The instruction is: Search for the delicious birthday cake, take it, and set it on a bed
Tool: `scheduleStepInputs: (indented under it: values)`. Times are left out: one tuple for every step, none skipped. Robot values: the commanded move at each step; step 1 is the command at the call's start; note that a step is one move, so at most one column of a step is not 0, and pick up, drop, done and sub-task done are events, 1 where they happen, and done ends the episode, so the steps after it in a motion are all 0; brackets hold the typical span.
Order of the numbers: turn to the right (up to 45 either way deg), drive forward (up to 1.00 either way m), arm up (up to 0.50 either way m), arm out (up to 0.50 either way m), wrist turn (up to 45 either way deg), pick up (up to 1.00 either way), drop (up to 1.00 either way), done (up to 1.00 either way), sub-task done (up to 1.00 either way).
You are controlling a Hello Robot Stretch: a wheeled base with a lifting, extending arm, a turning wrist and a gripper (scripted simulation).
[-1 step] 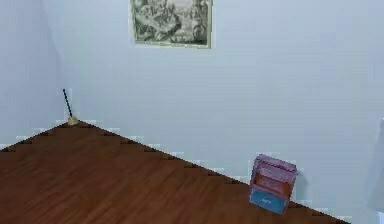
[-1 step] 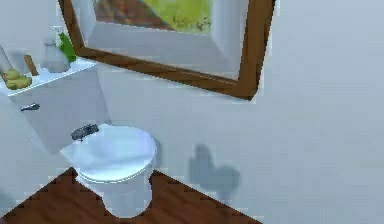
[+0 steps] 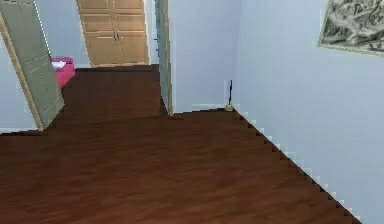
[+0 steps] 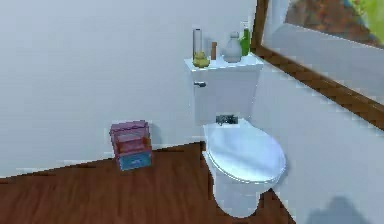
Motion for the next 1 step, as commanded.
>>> scheduleStepInputs:
  values:
    - [-18.0, 0.0, 0.0, 0.0, 0.0, 0.0, 0.0, 0.0, 0.0]
